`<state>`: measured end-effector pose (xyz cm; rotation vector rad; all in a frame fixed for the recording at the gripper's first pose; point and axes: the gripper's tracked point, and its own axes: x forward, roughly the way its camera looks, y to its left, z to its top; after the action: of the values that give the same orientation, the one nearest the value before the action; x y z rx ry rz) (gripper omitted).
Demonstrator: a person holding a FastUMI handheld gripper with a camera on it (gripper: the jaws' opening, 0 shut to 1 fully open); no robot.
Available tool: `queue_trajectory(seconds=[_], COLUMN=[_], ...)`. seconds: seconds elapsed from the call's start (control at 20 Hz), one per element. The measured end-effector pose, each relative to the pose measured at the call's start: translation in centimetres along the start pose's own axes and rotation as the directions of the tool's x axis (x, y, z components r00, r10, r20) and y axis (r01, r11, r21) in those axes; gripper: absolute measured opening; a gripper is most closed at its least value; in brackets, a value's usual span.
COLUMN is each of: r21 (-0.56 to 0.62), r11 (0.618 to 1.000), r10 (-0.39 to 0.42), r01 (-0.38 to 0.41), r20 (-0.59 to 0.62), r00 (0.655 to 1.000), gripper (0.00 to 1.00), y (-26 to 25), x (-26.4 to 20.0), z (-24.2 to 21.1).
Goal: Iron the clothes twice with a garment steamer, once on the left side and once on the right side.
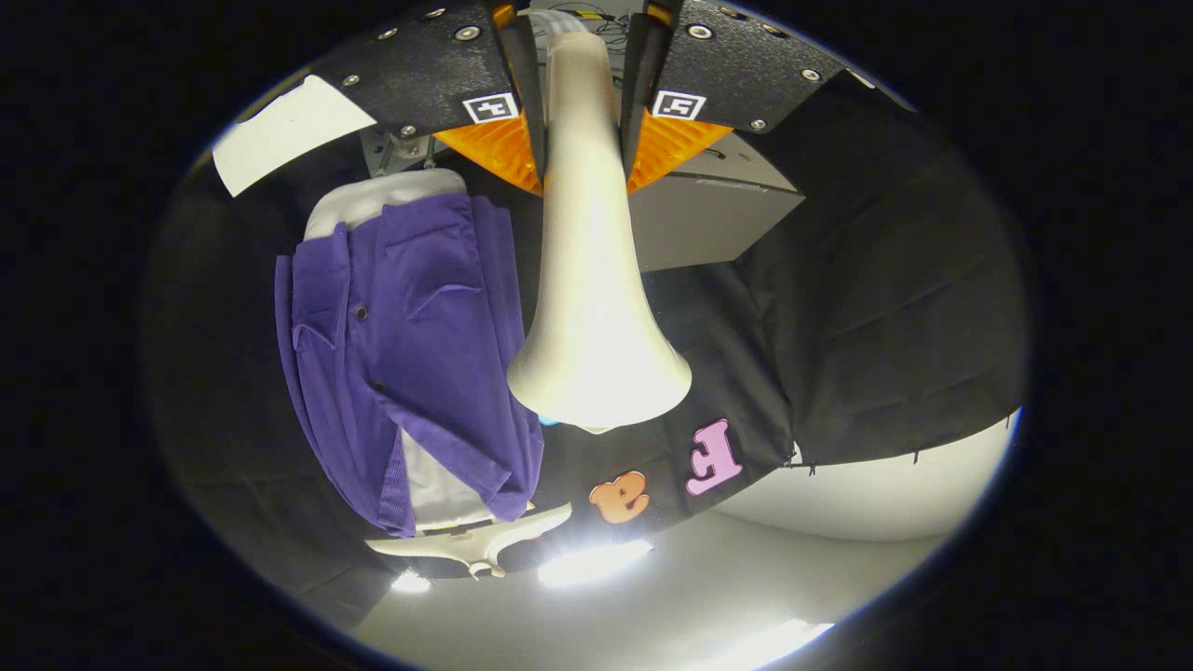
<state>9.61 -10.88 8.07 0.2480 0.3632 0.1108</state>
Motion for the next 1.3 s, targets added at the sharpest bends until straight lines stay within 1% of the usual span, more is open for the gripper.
queue_trajectory(seconds=[0.15,0.4,0.7,0.8,0.95,1.1,1.3], r21=[-0.013,-0.024,-0.028,-0.007,0.019,0.019,0.045], r11=[1.000,0.997,0.991,0.986,0.979,0.974,0.971], r10=[-0.015,-0.064,-0.124,-0.161,-0.202,-0.225,-0.238], r01=[0.016,0.068,0.131,0.164,0.201,0.224,0.235], r20=[0.053,0.153,0.179,0.177,0.156,0.134,0.085], r00=[0.998,0.986,0.976,0.971,0.967,0.965,0.968], gripper=[0.38,0.38,0.38,0.38,0.38,0.38,0.38], y=[-0.5,-2.4,-5.3,-6.8,-8.8,-10.1,-11.6], x=[1.4,4.5,9.6,11.3,12.9,13.8,14.8], z=[4.1,11.6,16.6,17.4,17.3,16.7,14.7])
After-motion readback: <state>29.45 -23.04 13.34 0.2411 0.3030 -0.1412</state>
